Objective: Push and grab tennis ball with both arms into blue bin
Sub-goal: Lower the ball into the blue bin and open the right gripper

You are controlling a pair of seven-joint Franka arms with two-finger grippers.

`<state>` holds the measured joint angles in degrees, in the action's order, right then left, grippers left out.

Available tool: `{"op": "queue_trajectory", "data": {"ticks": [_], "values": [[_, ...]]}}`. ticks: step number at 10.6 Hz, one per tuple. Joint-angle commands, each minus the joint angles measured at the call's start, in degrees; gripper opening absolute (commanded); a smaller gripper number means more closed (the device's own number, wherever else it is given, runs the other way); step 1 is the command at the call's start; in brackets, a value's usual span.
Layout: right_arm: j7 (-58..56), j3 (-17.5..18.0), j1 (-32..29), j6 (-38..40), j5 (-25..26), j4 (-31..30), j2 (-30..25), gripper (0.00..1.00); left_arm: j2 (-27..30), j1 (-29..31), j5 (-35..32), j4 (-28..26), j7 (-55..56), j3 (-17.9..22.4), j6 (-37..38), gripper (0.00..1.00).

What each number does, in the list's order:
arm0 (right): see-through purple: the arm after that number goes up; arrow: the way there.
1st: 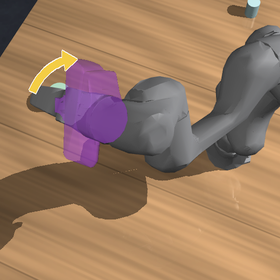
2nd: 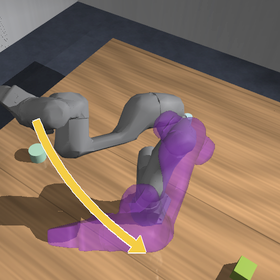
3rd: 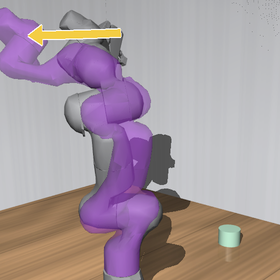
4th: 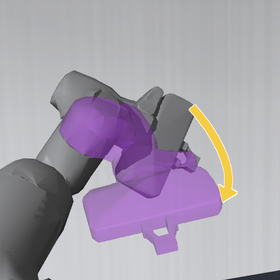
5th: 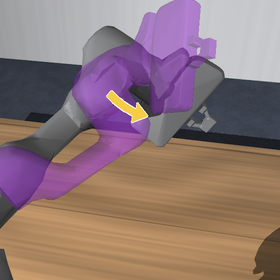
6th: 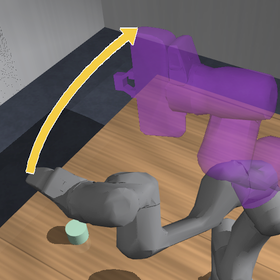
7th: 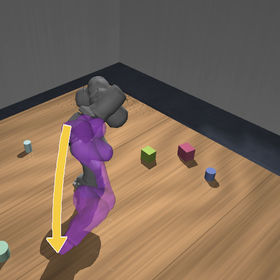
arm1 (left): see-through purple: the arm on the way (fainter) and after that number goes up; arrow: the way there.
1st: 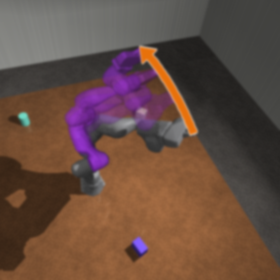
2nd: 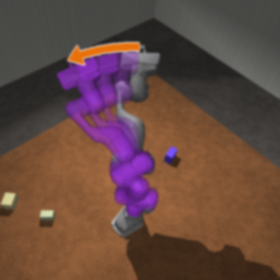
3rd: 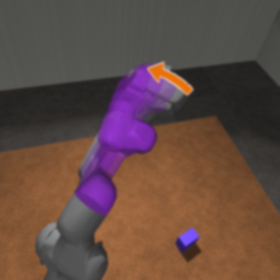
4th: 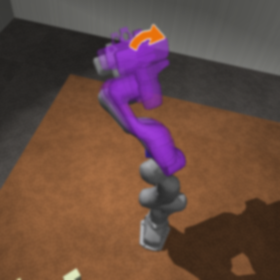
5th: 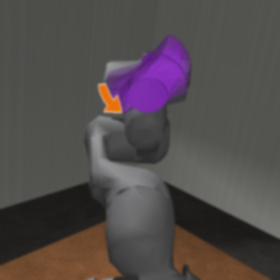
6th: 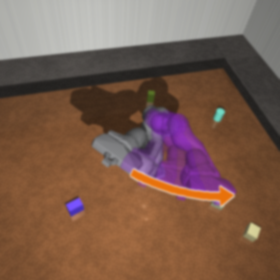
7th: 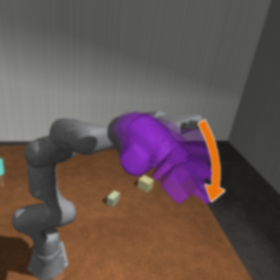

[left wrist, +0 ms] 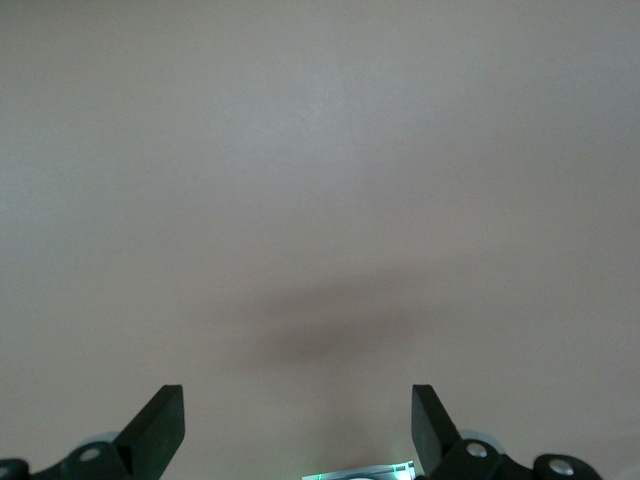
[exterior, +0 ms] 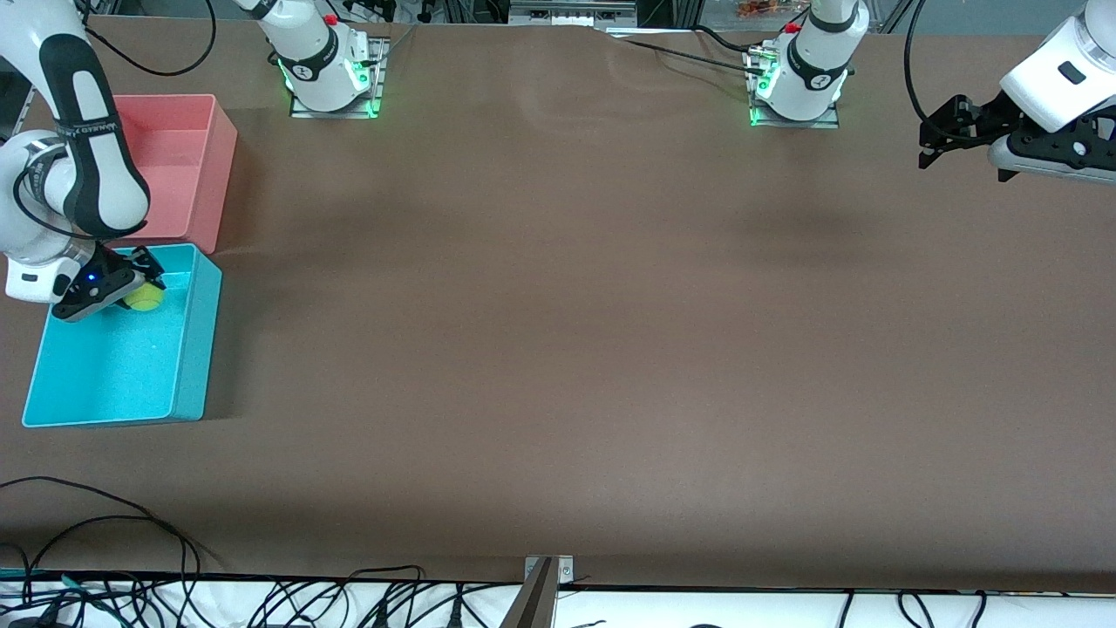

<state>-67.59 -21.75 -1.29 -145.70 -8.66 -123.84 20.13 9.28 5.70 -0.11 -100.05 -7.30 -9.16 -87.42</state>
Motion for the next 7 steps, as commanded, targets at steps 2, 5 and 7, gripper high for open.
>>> {"op": "queue_trajectory", "data": {"ticks": [2, 5, 7], "values": [[-3.25, 0.83, -0.64, -2.21, -4.87, 0.7, 3.42, 0.44, -1.02, -0.61, -1.21, 1.61, 0.62, -1.2, 1.2, 1.0], [-3.25, 0.83, -0.64, -2.22, -4.97, 0.79, 4.22, 0.78, -1.02, -0.61, -1.21, 1.52, 0.71, -1.3, 1.28, 1.0], [-4.21, 0.83, -0.55, -1.34, -5.06, 0.88, 3.25, 0.9, -1.02, -0.61, -1.21, 1.52, 0.71, -1.47, 1.28, 1.0]]}}
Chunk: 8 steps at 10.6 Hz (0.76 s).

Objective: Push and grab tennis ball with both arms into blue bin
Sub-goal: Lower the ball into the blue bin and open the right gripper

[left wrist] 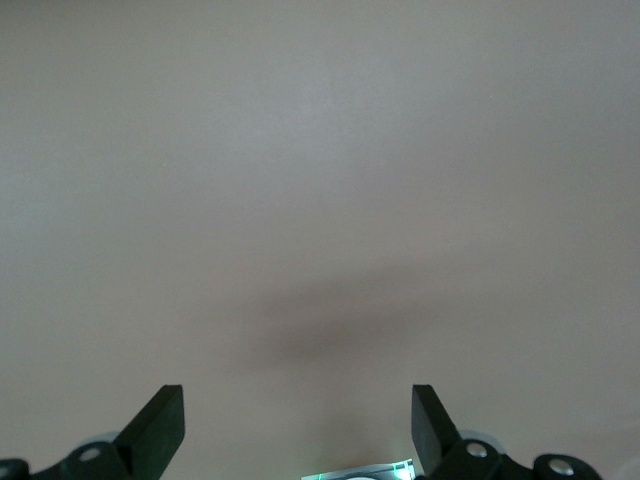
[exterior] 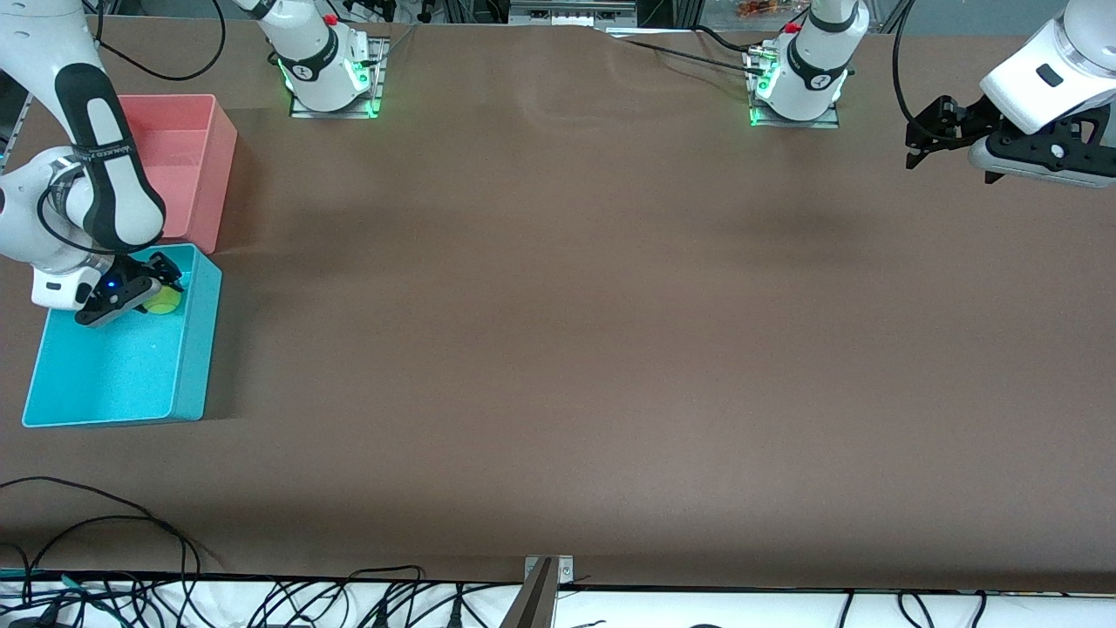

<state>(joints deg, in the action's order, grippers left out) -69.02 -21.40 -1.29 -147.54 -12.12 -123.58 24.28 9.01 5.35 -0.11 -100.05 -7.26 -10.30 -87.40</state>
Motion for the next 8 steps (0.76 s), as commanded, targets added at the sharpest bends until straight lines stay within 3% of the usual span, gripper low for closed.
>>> {"op": "queue_trajectory", "data": {"ticks": [1, 4, 6, 8], "values": [[-2.88, 0.49, -0.56, 2.33, -1.59, 0.62, -2.3, 1.0, -0.75, -0.25, -1.21, 1.52, 0.67, -0.34, 1.27, 1.0], [-2.53, 0.66, -0.12, 12.85, -2.38, 4.38, -7.92, 1.0, -0.75, 0.45, -1.21, 1.52, 1.9, -0.08, 1.45, 1.0], [1.66, 2.24, 0.06, 21.9, -3.08, 10.26, -10.39, 1.0, -0.75, 0.46, -1.21, 1.52, 1.9, -0.07, 1.45, 1.0], [7.46, 4.78, 0.06, 26.15, -3.0, 14.4, -12.41, 1.0, -0.75, 0.46, -1.21, 1.52, 1.9, -0.07, 1.45, 1.0]]}}
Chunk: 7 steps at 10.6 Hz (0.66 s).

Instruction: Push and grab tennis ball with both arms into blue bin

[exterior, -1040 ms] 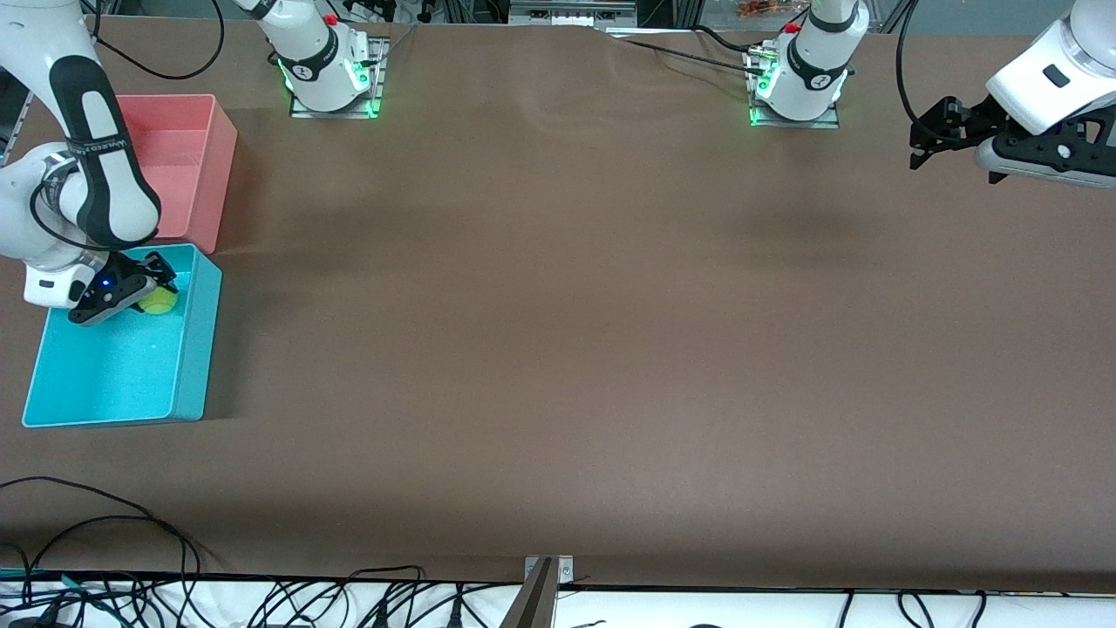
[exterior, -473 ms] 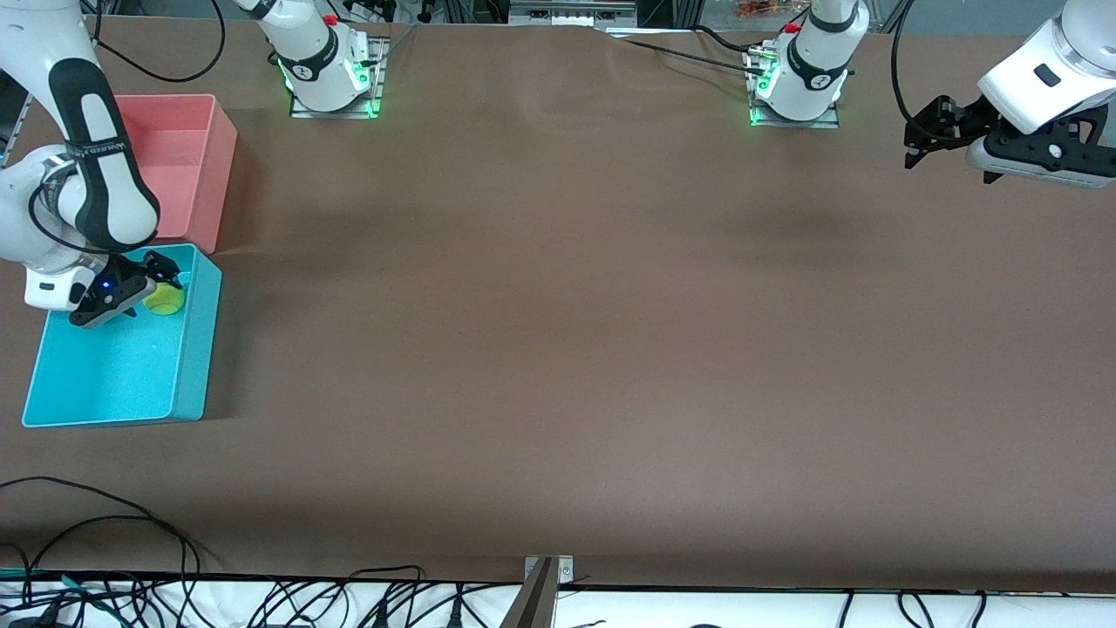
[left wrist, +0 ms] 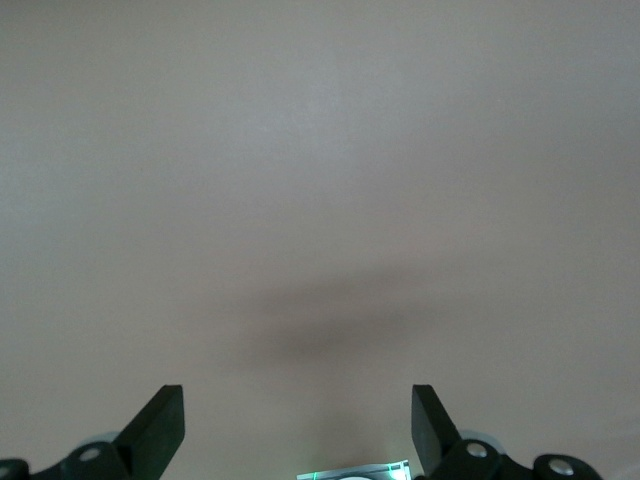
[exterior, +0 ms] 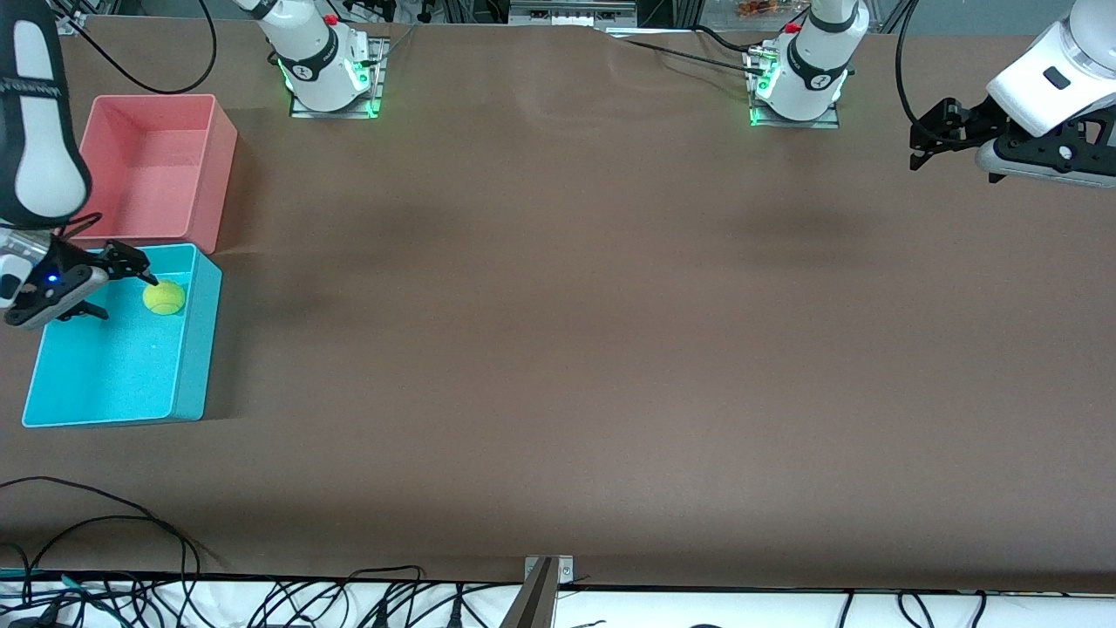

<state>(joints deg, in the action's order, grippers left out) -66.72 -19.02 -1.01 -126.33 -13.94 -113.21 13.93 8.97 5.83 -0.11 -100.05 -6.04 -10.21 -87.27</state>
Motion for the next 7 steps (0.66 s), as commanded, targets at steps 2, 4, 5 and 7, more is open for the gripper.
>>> {"op": "queue_trajectory", "data": {"ticks": [2, 4, 5, 7], "values": [[11.67, 4.76, -0.13, 7.57, -1.17, 5.19, -4.77, 1.0, -0.79, -0.03, -1.21, 1.44, 0.68, 0.01, 1.32, 1.0], [20.01, 7.93, -0.13, 8.64, -0.47, 5.19, -7.16, 1.0, -0.79, -0.03, -1.21, 1.43, 0.59, 0.02, 1.32, 1.0], [22.49, 9.33, -0.13, 9.26, -0.21, 5.37, -8.12, 1.0, -0.79, -0.03, -1.21, 1.35, 0.59, 0.1, 1.32, 1.0], [26.1, 11.88, -0.13, 9.87, 3.11, 5.28, -10.66, 1.0, -0.79, -0.03, -1.21, 1.35, 0.59, 0.02, 1.32, 1.0]]}}
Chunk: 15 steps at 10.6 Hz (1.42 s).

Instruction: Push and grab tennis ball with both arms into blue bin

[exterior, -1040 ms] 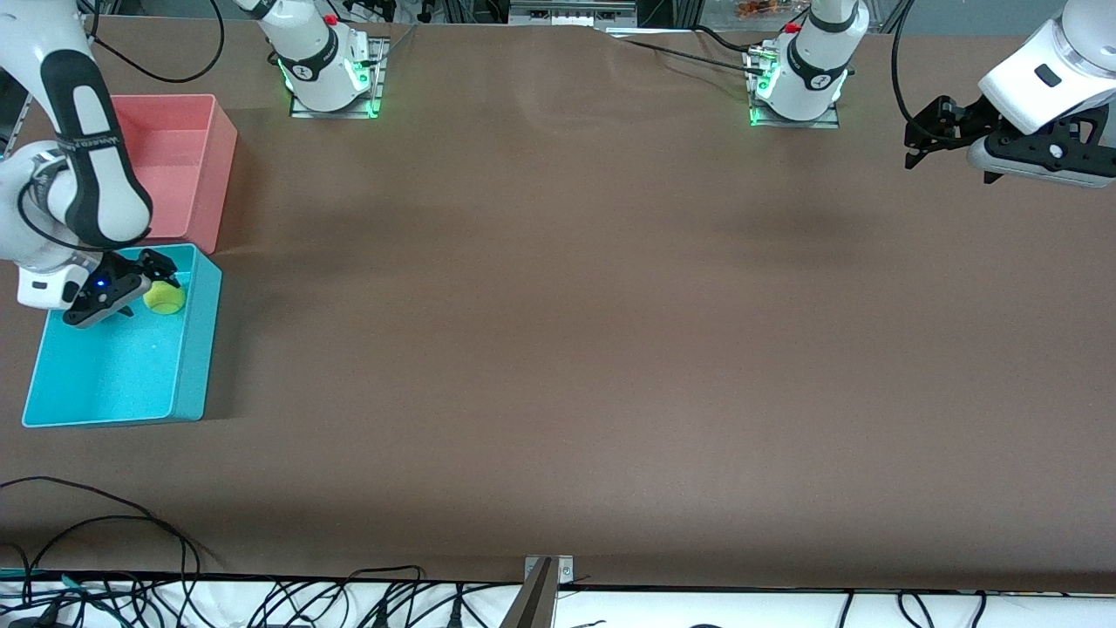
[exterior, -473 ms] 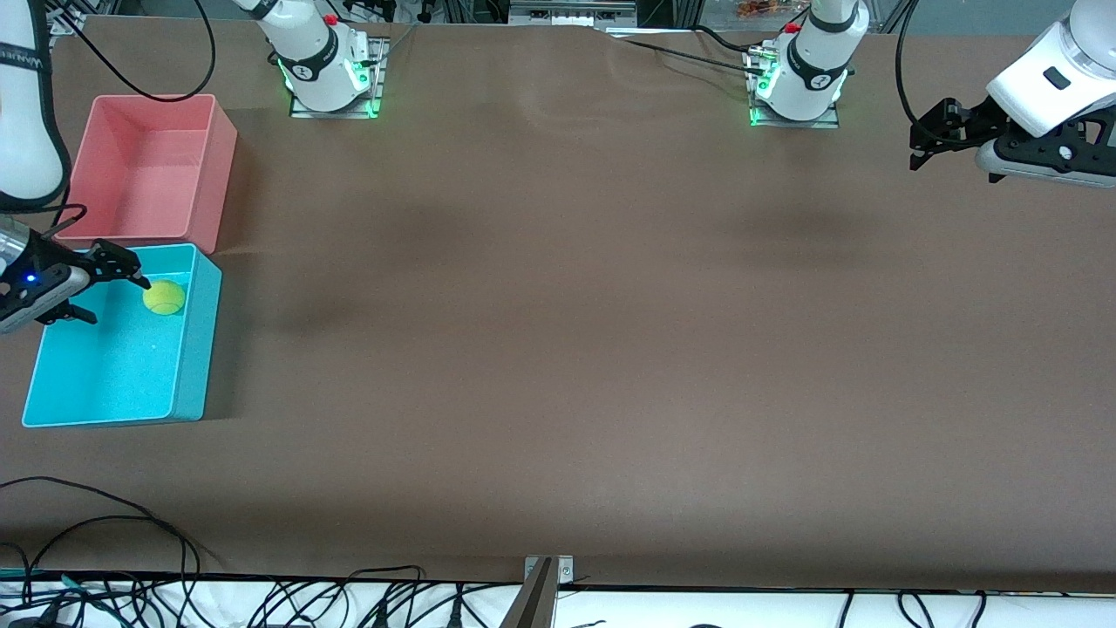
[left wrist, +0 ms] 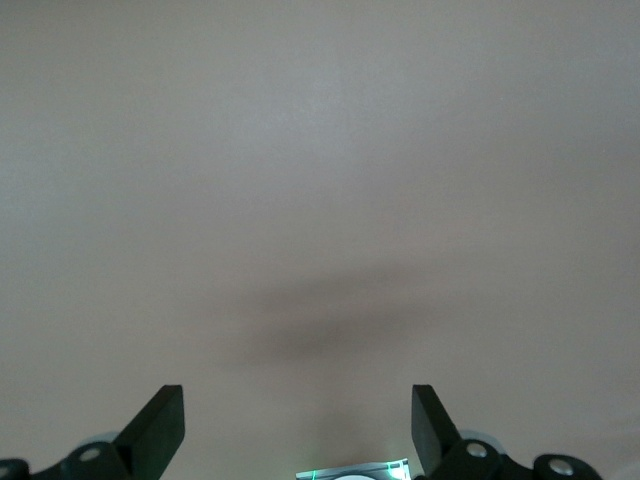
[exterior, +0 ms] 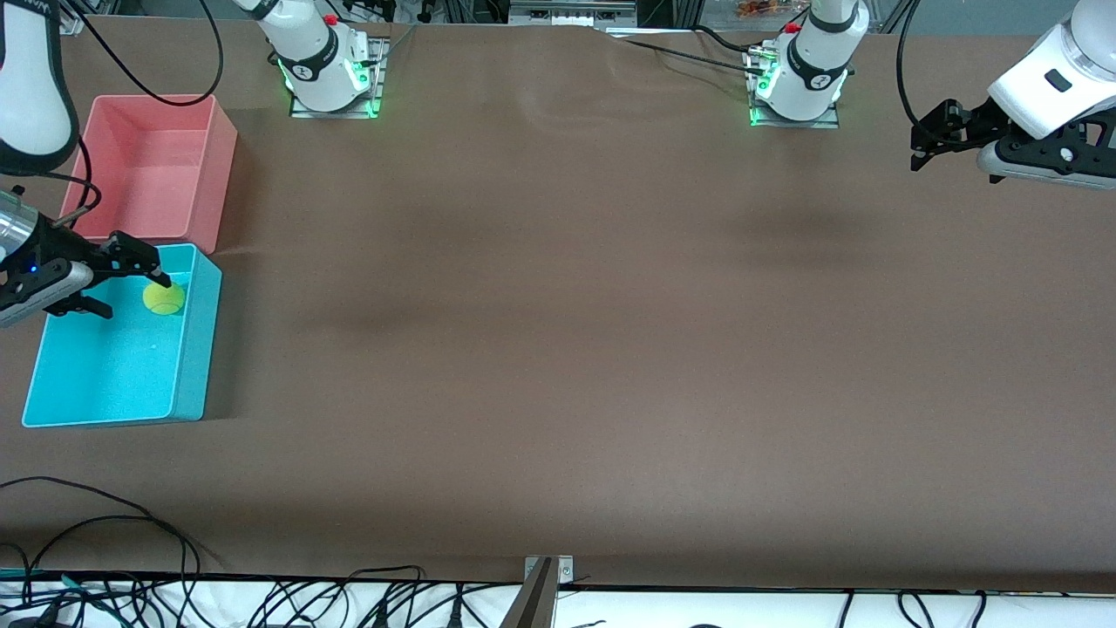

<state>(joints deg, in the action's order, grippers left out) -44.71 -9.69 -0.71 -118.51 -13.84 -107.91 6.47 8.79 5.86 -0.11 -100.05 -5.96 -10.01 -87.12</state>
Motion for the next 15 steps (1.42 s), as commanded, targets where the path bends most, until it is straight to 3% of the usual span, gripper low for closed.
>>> {"op": "queue_trajectory", "data": {"ticks": [1, 3, 5, 6, 8, 15], "values": [[7.06, 3.01, -0.43, 3.62, 3.46, 0.07, -3.48, 1.0, -0.71, -0.05, -1.21, 1.35, 0.51, -0.1, 1.16, 1.0], [10.34, 3.97, -0.43, 5.82, 4.86, 1.81, -4.62, 1.0, -0.71, -0.05, -1.21, 1.35, 0.51, -0.09, 1.16, 1.0], [17.05, 6.08, -0.52, 16.05, 10.3, 11.01, -3.67, 1.0, -0.71, -0.05, -1.21, 1.35, 0.59, -0.09, 1.25, 1.0], [23.55, 6.17, -0.44, 20.2, 10.5, 13.67, -3.49, 1.0, -0.71, -0.05, -1.21, 1.35, 0.59, -0.18, 1.16, 1.0], [29.83, 8.19, -0.43, 22.09, 11.72, 15.18, -4.01, 1.0, -0.71, -0.05, -1.21, 1.43, 0.6, -0.18, 1.25, 1.0], [38.9, 8.19, -0.52, 27.89, 12.96, 19.85, -4.8, 1.0, -0.62, -0.14, -1.21, 1.52, 0.6, -0.54, 1.25, 1.0]]}}
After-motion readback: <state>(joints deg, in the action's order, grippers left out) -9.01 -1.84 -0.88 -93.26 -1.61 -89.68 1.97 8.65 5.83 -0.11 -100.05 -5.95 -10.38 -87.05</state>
